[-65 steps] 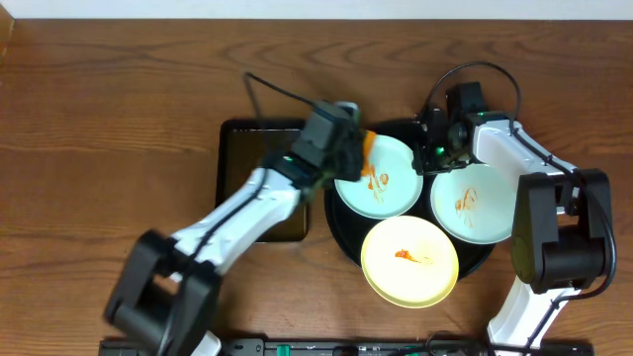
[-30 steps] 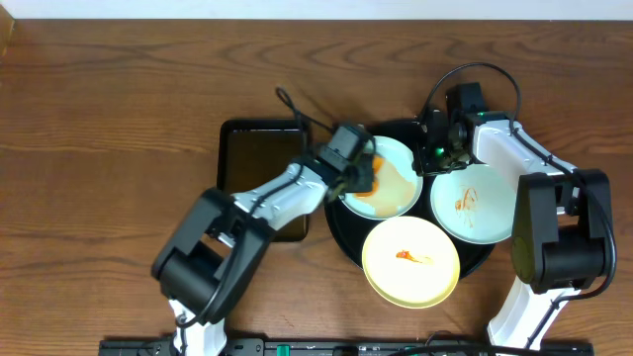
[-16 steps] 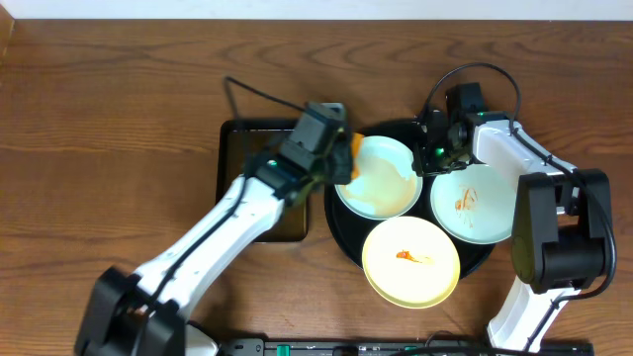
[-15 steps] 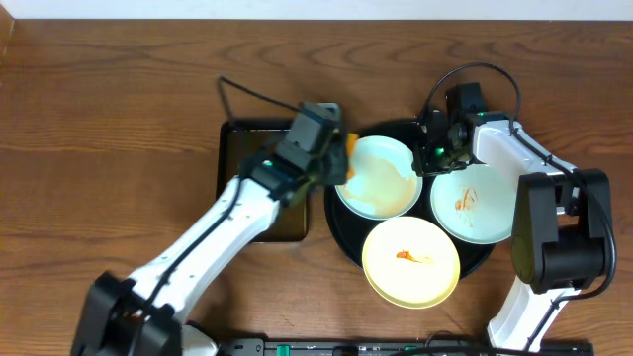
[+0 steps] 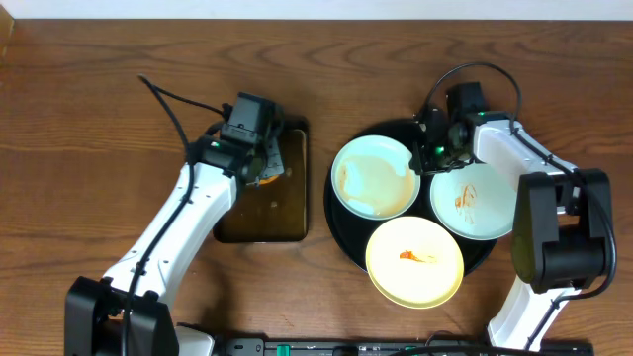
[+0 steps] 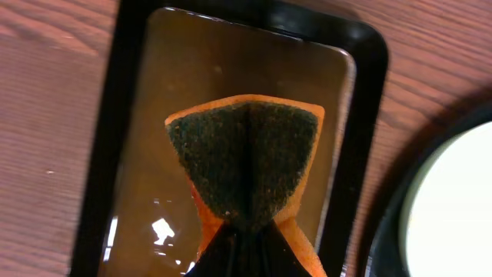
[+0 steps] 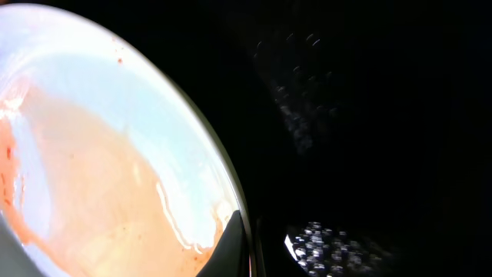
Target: Clean dirty plates on tray and stack at the side
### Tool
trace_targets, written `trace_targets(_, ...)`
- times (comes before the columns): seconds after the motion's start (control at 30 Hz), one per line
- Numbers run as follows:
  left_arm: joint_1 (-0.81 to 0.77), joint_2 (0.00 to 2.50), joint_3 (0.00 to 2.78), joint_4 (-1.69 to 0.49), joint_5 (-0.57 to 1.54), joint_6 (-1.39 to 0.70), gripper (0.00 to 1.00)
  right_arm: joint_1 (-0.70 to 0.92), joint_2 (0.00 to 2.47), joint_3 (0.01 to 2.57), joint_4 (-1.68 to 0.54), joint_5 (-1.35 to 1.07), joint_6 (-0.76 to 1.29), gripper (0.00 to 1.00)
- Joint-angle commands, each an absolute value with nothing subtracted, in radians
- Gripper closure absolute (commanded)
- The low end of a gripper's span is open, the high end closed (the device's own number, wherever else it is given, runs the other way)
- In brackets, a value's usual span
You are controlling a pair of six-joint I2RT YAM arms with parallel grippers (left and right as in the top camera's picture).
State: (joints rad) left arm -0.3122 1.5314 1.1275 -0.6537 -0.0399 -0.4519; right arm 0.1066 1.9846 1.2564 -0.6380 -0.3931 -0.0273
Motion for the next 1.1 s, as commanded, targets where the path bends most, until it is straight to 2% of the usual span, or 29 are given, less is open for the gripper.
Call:
trace_targets(0.0,-0.291,1.53,1.122,-0.659,-0.065,-0.442,0.92,0.089,1.913,1.295,-0.632,-0.421,-0.048,0.99)
trace_targets(0.33,-0.291,1.53,1.122,-0.659,-0.105,-0.438,0.88,0.105,1.738,1.295,-0.675,-0.1,-0.062,0.99)
trace_targets(0.53,-0.291,1.531,1.119,-0.658,-0.11,-0.438,0.89,0.171,1.622,1.295,-0.73,0.13,-0.062,0.99)
trace_targets(0.77,-0.291,1.532,1.115,-0.659,-0.11,-0.438,0.92,0.283,1.599,1.295,-0.869,0.263,-0.048,0.99)
trace_targets(0.87,-0.291,1.532,1.115,-0.658,-0.11,-0.438,0.92,0.347,1.599,1.295,-0.867,0.376,-0.039,0.99)
trace_targets(1.07,-0.291,1.532,1.115,-0.659,-0.11,-0.438,0.92,0.351,1.599,1.295,-0.801,0.388,-0.013,0.99)
